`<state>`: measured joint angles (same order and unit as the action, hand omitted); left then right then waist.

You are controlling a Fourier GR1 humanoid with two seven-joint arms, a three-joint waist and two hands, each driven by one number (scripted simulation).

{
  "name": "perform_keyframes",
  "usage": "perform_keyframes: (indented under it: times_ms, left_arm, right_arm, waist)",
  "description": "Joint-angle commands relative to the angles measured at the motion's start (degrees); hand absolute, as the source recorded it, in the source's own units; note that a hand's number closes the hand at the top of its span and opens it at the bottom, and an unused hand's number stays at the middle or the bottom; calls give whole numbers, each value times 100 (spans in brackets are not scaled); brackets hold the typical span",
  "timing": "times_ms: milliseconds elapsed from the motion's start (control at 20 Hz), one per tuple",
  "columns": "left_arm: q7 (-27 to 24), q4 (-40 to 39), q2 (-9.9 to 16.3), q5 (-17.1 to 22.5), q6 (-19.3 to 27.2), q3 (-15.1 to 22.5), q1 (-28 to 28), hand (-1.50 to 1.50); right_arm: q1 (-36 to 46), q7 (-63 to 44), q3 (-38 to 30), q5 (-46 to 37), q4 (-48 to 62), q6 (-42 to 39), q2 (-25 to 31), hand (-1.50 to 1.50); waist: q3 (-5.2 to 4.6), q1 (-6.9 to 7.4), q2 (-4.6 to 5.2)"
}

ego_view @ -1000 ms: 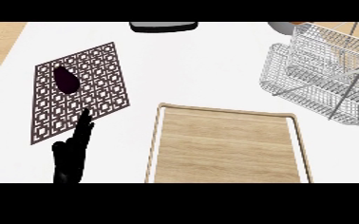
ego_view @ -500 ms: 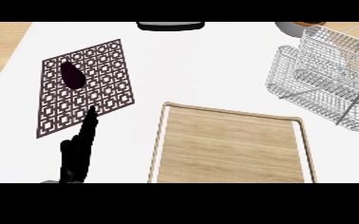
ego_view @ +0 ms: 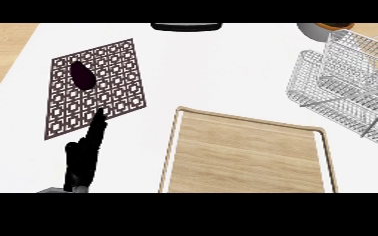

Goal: Pick the sweet potato from the tray and place it in the tiered basket

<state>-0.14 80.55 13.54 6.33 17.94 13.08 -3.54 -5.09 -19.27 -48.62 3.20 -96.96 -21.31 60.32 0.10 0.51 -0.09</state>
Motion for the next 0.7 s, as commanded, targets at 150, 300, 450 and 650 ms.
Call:
perform_keyframes:
  times_ms: [150,300,450,650]
  left_arm:
    - [80,-76,-246,-268,122,150,-119,0]
    - [485,392,-5,-186,-25,-28,-38,0]
    - [-237,-263,-278,-254,-49,-9,-162,0]
    - [330,65,-350,-440,100,97,62,0]
  right_arm:
    - [1422,-270,1220,-259,1085,448,548,150]
    - [1813,-394,1839,-374,1042,417,488,150]
    - [2229,58,2450,-806,1641,678,303,150]
    - [2692,349,3064,-1227,2030,836,-52,150]
  waist:
    - [-11,95,35]
    - [-11,78,25]
    - [-13,101,40]
    - [-10,79,33]
